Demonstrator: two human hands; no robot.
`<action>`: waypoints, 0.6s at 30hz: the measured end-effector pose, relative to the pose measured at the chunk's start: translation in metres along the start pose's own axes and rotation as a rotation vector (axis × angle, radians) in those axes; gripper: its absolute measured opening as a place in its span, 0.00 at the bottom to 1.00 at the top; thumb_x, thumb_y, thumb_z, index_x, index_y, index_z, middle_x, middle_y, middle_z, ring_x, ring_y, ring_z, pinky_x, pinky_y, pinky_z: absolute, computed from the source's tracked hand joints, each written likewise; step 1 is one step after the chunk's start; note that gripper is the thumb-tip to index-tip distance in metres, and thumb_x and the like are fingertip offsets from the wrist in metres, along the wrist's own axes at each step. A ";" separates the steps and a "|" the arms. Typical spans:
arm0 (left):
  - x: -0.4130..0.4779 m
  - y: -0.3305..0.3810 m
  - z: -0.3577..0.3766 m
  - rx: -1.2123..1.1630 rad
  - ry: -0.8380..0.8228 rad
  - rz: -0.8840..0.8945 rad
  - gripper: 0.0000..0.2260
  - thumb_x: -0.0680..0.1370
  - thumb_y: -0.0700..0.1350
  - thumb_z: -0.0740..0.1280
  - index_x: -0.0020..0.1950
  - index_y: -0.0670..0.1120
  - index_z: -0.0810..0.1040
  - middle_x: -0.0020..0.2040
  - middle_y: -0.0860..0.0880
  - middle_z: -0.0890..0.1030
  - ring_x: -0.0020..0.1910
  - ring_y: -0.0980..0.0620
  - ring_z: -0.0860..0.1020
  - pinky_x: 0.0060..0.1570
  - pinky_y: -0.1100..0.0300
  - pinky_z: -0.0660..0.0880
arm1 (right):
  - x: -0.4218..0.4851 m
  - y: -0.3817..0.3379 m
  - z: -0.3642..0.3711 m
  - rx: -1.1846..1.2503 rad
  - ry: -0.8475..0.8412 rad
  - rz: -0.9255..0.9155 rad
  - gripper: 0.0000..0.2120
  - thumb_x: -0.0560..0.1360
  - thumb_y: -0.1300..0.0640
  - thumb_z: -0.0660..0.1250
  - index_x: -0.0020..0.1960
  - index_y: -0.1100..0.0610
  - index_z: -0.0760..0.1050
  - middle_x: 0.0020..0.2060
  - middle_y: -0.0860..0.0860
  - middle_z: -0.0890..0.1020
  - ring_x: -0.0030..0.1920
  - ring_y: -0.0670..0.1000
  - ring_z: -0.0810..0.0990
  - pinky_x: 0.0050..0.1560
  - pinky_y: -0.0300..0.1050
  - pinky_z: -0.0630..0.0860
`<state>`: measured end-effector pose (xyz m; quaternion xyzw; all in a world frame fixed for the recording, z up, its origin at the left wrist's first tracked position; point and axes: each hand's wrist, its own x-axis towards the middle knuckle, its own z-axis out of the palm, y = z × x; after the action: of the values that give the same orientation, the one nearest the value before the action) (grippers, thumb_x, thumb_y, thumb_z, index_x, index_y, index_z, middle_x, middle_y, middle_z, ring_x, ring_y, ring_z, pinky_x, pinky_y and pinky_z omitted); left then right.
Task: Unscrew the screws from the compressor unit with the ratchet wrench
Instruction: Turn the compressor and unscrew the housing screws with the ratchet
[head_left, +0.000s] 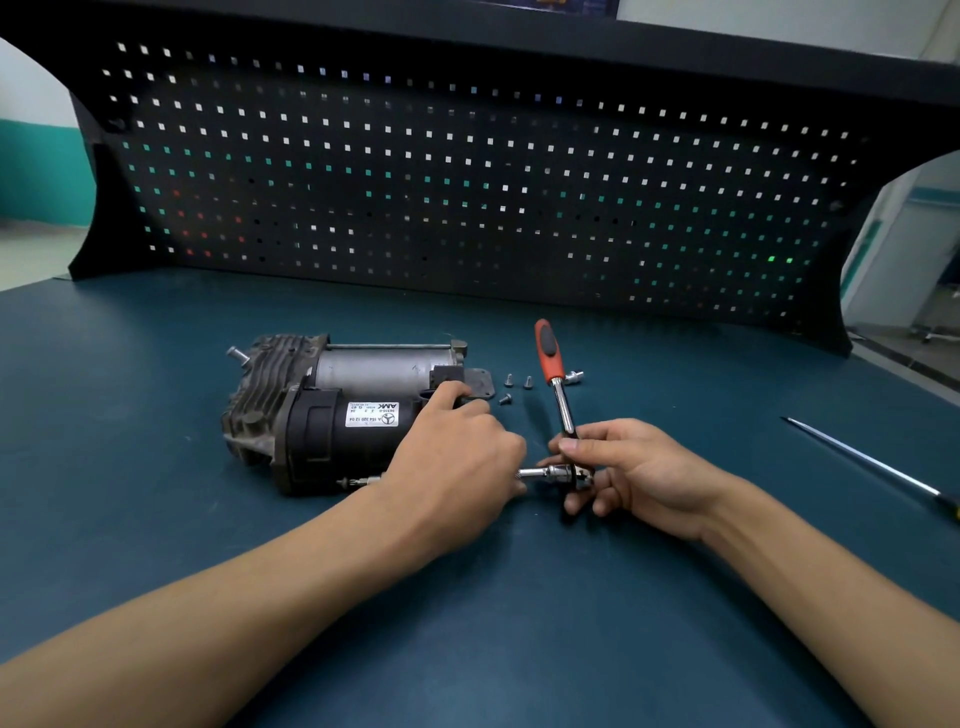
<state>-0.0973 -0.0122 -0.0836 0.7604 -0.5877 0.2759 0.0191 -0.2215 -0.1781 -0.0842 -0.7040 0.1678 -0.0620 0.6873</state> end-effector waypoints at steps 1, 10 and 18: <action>0.000 0.000 0.000 0.000 0.003 0.001 0.13 0.78 0.59 0.65 0.46 0.51 0.79 0.45 0.49 0.83 0.52 0.47 0.78 0.62 0.51 0.55 | 0.000 0.000 0.000 -0.010 -0.001 0.000 0.17 0.69 0.54 0.73 0.53 0.61 0.75 0.48 0.60 0.82 0.31 0.53 0.83 0.23 0.36 0.73; -0.001 -0.001 -0.001 -0.008 0.007 -0.009 0.12 0.78 0.59 0.63 0.45 0.52 0.78 0.45 0.50 0.83 0.51 0.47 0.78 0.62 0.53 0.53 | 0.000 0.001 -0.002 -0.029 -0.020 -0.011 0.17 0.68 0.54 0.72 0.53 0.60 0.75 0.47 0.61 0.79 0.31 0.52 0.82 0.23 0.36 0.73; -0.003 -0.004 0.003 0.005 -0.004 0.027 0.14 0.79 0.61 0.61 0.45 0.52 0.76 0.44 0.52 0.83 0.50 0.47 0.77 0.65 0.52 0.55 | -0.002 0.002 -0.006 -0.003 -0.014 -0.066 0.23 0.68 0.58 0.74 0.61 0.62 0.75 0.49 0.55 0.85 0.33 0.53 0.81 0.25 0.37 0.74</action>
<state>-0.0925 -0.0093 -0.0866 0.7529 -0.5973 0.2760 0.0123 -0.2259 -0.1833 -0.0860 -0.7108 0.1397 -0.0795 0.6848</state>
